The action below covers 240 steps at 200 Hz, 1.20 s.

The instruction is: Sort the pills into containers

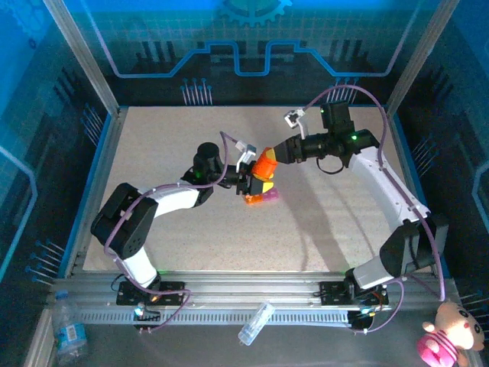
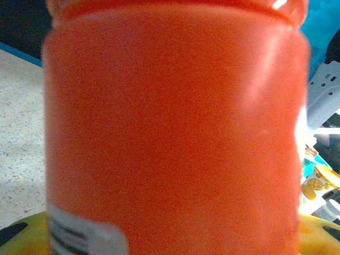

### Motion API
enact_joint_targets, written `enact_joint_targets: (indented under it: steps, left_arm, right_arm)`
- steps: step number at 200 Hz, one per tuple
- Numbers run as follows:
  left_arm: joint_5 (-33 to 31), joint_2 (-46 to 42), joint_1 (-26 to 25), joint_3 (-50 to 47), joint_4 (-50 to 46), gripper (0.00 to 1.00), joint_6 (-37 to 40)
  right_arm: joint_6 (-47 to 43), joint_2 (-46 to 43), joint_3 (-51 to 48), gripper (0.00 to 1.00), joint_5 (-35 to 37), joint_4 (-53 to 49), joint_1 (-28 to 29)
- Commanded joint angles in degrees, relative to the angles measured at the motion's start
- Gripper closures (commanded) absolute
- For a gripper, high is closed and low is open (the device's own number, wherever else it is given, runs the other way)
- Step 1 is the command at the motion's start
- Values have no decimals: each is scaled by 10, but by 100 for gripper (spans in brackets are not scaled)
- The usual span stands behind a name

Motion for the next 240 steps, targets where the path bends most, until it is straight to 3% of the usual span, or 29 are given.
enact_joint_targets:
  steps: [1,50,93,123,158,171,200,240]
  left_arm:
    - [-11,-9,9,15,85,100,-5]
    - [-13,0,10,20,88,100,-7]
    - [-11,4,10,22,88,100,-9]
    - [-9,5,10,22,87,100,-9]
    - [-7,5,10,19,84,100,-8]
    - [-4,4,10,19,83,100,-9]
    - [1,4,10,22,80,100,-11]
    - [7,6,10,27,75,100,-13]
  right_arm:
    - [61,-8,-49,61,60,-27,-1]
    - [262,-65,-125,61,222,49,39]
    - [315,-82,-137,59,253,91,59]
    - [285,-79,-96,52,229,80,35]
    - [203,-89,-28,27,125,72,-18]
    - [166,-83,3,22,72,47,-40]
    - [65,-40,69,16,-16,-37,-64]
    - [-68,33,151,12,-25,-143,-56]
